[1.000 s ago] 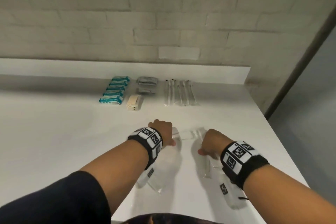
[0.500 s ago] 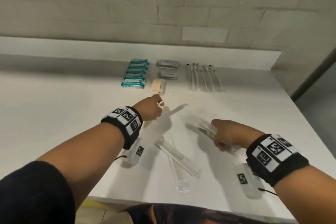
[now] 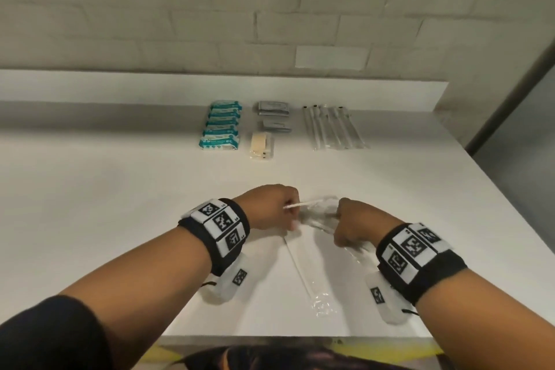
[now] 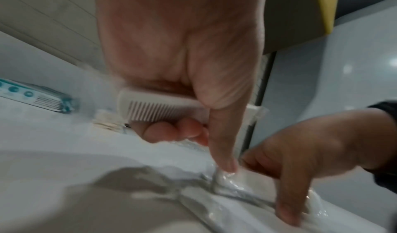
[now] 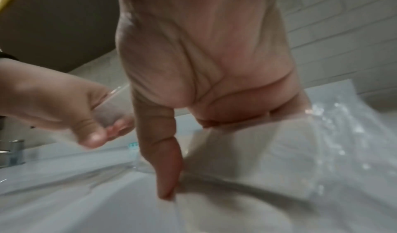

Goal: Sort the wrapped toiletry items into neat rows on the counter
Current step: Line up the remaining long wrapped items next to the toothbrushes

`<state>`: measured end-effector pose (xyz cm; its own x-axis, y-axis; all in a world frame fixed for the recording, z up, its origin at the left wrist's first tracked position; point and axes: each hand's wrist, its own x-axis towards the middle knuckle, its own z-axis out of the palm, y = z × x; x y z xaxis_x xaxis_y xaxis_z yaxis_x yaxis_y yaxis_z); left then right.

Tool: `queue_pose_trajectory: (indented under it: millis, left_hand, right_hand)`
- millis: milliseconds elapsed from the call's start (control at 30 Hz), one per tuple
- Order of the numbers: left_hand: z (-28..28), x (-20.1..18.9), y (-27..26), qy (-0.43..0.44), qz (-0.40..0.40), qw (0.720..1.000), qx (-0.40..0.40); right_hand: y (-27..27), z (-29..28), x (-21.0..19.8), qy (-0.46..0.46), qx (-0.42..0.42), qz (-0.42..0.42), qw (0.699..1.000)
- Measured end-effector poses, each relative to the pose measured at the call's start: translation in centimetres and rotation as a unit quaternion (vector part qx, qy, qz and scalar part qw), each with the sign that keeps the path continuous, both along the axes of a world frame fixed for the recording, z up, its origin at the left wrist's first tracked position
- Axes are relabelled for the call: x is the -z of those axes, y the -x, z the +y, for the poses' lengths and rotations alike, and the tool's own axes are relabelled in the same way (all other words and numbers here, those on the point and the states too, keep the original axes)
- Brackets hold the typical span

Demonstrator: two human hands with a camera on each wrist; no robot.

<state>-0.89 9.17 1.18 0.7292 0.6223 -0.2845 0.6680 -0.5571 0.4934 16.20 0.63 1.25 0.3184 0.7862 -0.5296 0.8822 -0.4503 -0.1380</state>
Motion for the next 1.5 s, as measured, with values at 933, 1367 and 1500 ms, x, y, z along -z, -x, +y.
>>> queue_pose_trajectory:
  millis: [933,1367,1500]
  left_hand:
    - [1.3,0.9,-4.6,-0.035,0.218,0.975,-0.016]
    - [-1.3,-0.4,-14.8,-0.003,0.104,0.992,-0.067]
    - [-3.6,-1.6,-19.2,0.233,-0.24,0.933,-0.132]
  right_hand:
    - [-12.5,-3.5,-1.2,-0.04,0.159,0.015,0.986]
    - [-20.8,-5.5,-3.5,-0.227,0.152,0.188,0.943]
    - [-21.1,-5.3,-4.5,-0.274,0.121,0.317,0.9]
